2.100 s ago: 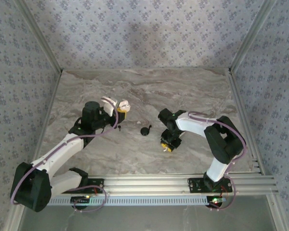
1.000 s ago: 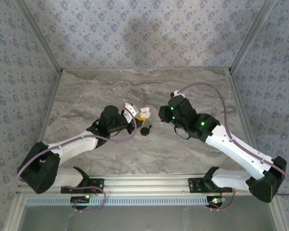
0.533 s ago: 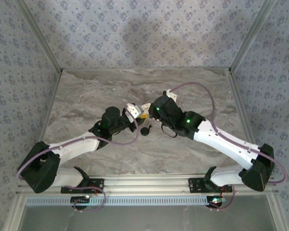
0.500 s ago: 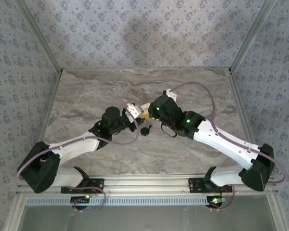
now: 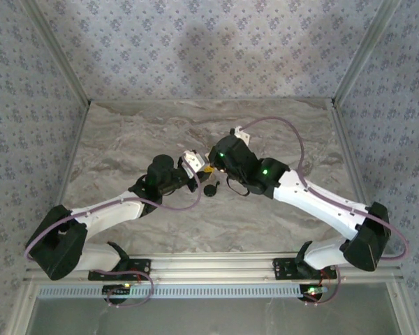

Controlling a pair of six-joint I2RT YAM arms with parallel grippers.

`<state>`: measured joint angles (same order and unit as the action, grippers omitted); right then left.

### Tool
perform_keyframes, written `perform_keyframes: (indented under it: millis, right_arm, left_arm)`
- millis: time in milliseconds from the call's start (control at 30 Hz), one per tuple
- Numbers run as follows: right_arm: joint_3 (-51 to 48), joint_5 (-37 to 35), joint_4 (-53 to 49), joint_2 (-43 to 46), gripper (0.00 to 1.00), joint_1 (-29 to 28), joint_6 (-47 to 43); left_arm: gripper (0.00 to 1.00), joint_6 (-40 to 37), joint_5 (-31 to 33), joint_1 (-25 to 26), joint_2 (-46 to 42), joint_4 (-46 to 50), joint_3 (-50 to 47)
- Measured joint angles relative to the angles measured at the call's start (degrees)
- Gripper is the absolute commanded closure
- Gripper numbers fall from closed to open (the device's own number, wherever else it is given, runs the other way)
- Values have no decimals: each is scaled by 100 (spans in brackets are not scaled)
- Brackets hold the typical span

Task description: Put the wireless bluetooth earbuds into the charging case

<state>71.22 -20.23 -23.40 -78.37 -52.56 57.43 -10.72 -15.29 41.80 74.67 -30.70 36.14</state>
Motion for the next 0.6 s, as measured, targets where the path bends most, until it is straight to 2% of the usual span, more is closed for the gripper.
perform_keyframes:
  millis: [367, 500, 600]
  right_arm:
    - [74, 4, -136, -120, 80, -35, -352]
    - [72, 105, -166, -33, 80, 17, -1029]
    - [50, 431, -90, 243, 79, 188, -1923]
  left_arm:
    - [90, 98, -205, -13, -55, 2, 0]
    - [89, 271, -605, -151, -74, 9, 2]
    - [89, 426, -1084, -306, -85, 74, 42]
